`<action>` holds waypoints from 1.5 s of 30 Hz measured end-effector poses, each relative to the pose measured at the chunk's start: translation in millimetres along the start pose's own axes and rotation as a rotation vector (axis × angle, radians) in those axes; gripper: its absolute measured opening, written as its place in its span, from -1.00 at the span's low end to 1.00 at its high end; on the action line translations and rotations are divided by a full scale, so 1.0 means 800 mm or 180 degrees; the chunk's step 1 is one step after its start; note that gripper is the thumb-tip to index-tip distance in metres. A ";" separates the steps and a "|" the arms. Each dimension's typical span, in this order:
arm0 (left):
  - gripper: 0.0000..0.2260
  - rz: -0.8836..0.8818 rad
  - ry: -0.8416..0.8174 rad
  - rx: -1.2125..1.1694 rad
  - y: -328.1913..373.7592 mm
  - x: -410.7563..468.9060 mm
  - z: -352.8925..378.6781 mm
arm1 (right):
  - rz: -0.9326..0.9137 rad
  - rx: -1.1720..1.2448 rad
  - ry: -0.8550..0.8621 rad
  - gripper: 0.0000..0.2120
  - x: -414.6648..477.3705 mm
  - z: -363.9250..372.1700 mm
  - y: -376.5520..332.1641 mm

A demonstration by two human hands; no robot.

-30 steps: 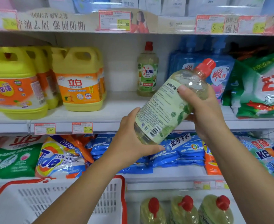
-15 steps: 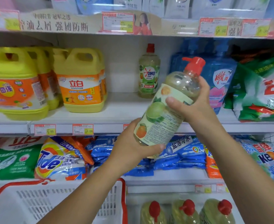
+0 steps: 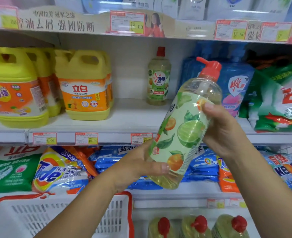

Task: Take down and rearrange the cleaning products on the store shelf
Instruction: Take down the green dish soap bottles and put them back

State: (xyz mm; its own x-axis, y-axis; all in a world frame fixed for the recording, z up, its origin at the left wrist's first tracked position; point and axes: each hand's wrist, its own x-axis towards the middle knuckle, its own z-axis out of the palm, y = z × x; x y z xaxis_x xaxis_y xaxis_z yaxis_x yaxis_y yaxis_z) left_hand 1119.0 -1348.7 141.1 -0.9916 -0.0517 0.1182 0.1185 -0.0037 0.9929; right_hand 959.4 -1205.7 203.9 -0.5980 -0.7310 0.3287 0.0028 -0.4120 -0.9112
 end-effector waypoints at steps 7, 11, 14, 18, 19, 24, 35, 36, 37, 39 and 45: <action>-0.13 0.0582 0.1491 0.1509 -0.009 0.016 0.010 | -0.0105 -0.0847 0.0749 -0.24 0.004 0.021 0.016; 0.05 0.0096 0.1165 0.1568 -0.004 0.013 -0.011 | -0.0242 -0.0572 0.0907 -0.40 0.003 0.019 0.022; 0.04 -0.0137 0.0902 0.1374 0.003 0.010 -0.018 | -0.0140 -0.0533 0.0827 -0.31 0.004 0.015 0.026; -0.37 0.0006 0.0968 0.0966 -0.008 0.006 -0.016 | 0.0131 -0.0527 0.0625 -0.16 0.006 0.018 0.037; -0.38 0.0075 0.1046 0.0921 -0.011 0.006 -0.018 | 0.0214 -0.0576 0.0571 -0.14 0.007 0.020 0.037; -0.21 0.0383 0.1321 0.0950 -0.022 0.009 -0.047 | 0.0282 -0.1192 0.0128 -0.30 0.005 0.032 0.035; -0.02 0.0665 0.2689 0.3421 -0.008 0.039 -0.134 | -0.0943 -0.1953 0.0266 -0.13 0.069 0.108 0.028; -0.06 0.0601 0.2740 0.3585 -0.016 0.038 -0.146 | -0.1000 -0.2108 0.0245 -0.11 0.078 0.114 0.029; -0.09 0.0501 0.2773 0.3757 -0.024 0.035 -0.157 | -0.1019 -0.2250 0.0218 -0.09 0.086 0.118 0.030; -0.15 0.0347 0.2800 0.3919 -0.041 0.030 -0.174 | -0.0928 -0.2473 0.0200 -0.07 0.104 0.117 0.037; -0.39 0.0530 0.2814 0.4192 -0.074 0.031 -0.190 | -0.0124 -0.2362 0.0365 -0.15 0.172 0.099 0.051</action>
State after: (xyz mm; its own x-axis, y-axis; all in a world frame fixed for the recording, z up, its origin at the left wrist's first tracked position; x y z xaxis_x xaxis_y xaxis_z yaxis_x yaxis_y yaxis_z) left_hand 1095.3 -1501.3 83.9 -0.5769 -0.5023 0.6441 -0.3721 0.8636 0.3402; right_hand 940.8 -1366.4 231.9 -0.6663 -0.6455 0.3732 -0.5369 0.0681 -0.8409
